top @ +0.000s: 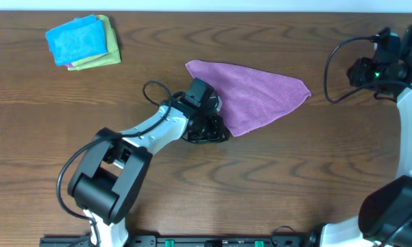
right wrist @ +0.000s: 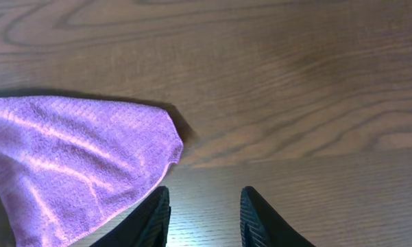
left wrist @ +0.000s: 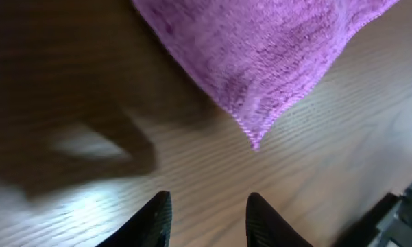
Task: Fold the cloth
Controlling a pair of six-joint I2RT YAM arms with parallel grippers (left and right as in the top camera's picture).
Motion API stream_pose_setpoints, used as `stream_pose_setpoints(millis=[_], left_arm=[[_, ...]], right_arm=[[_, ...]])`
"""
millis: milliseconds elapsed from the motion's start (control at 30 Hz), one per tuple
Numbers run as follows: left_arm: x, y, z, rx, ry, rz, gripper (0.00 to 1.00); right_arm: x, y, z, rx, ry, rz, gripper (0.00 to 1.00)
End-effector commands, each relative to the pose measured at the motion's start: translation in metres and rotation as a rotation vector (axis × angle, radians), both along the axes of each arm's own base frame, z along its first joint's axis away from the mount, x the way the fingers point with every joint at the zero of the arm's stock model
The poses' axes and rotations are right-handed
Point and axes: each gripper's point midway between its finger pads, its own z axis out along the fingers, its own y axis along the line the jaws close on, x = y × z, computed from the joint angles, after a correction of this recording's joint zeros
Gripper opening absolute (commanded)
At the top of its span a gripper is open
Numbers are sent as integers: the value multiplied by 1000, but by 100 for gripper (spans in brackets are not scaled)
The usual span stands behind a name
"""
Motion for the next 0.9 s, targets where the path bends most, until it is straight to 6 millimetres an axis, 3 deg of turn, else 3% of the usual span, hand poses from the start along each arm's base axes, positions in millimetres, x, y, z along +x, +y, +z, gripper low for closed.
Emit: stream_pose_setpoints(millis=[0,167,867], left_arm=[[-8,-14,0,-62,66,7,40],[-4,-22,-4,-94,89,36,40],[21,-20,-24,35,-54,119,45]], right_arm=[[-1,2,1,5,-5,15,34],[-1,2,1,5,-4,15,35],[-1,2,1,5,-6,16,35]])
